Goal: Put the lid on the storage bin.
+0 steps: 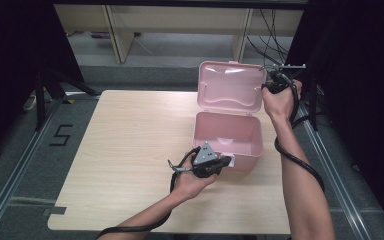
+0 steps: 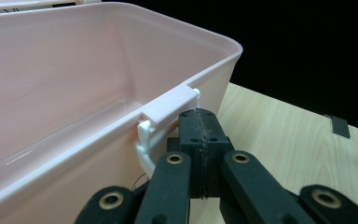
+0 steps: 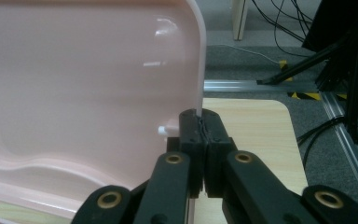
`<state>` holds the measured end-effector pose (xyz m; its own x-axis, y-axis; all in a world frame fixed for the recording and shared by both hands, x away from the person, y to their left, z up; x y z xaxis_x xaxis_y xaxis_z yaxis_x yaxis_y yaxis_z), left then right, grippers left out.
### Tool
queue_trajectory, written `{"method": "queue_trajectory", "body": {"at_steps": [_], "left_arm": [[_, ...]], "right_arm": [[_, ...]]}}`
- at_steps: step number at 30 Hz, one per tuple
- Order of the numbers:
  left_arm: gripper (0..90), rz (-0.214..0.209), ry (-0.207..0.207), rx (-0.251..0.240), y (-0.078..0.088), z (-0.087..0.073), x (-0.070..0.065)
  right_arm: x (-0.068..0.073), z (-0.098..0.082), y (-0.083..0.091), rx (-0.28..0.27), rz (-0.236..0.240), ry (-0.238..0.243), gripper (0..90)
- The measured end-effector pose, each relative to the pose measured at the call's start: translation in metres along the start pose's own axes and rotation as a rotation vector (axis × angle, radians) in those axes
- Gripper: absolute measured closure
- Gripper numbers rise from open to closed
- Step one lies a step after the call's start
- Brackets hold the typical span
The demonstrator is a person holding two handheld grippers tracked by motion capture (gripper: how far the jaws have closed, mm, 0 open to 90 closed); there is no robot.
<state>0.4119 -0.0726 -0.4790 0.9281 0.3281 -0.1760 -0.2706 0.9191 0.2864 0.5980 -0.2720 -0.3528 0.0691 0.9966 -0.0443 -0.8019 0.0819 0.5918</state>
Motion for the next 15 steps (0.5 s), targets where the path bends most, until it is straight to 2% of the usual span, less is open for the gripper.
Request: {"method": "queue_trajectory", "body": {"at_steps": [1, 3, 7, 8, 9, 11, 12, 13, 14, 15], "left_arm": [[90.0, 0.001, 0.003, -0.001, 0.000, 0.000, 0.000], [90.0, 0.000, 0.002, -0.001, 0.000, 0.000, 0.000], [90.0, 0.002, 0.002, -0.005, 0.000, 0.000, 0.000], [90.0, 0.002, 0.003, -0.006, 0.000, 0.000, 0.000], [90.0, 0.003, 0.003, -0.009, -0.001, 0.000, 0.001], [90.0, 0.003, 0.003, -0.009, -0.001, 0.000, 0.001], [90.0, 0.004, 0.003, -0.007, -0.001, 0.000, 0.001], [90.0, 0.004, 0.001, -0.007, -0.001, 0.001, 0.001], [90.0, 0.005, 0.001, -0.007, -0.001, 0.001, 0.001], [90.0, 0.006, 0.002, -0.007, -0.001, 0.001, 0.001]], "right_arm": [[0.001, -0.001, 0.001, -0.001, -0.007, -0.021, 89.9], [-0.001, -0.001, 0.003, -0.010, -0.010, 0.005, 90.0], [0.001, -0.004, 0.007, -0.020, -0.009, -0.005, 89.9], [0.000, -0.004, 0.007, -0.034, -0.013, 0.016, 89.9], [0.001, -0.005, 0.009, -0.028, -0.013, -0.004, 89.9], [0.001, -0.006, 0.010, -0.037, -0.010, 0.004, 89.9], [0.000, -0.006, 0.011, -0.044, -0.011, 0.024, 89.9], [0.001, -0.007, 0.012, -0.036, -0.011, -0.009, 89.9], [-0.001, -0.007, 0.011, -0.049, -0.011, 0.018, 89.9], [0.000, -0.008, 0.013, -0.044, -0.012, 0.000, 89.9]]}}
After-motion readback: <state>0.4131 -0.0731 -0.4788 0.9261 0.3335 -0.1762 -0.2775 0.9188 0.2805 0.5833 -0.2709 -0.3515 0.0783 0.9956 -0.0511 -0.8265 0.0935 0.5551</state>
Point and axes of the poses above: each handheld gripper's, and its own axes: y roughly backward along the jaws, z roughly out of its top, x roughly to its left, the point moved 5 cm from there along -y, roughly forward along the jaws, and after that the axes turned 12 degrees about -z, right-handed, at the moved point
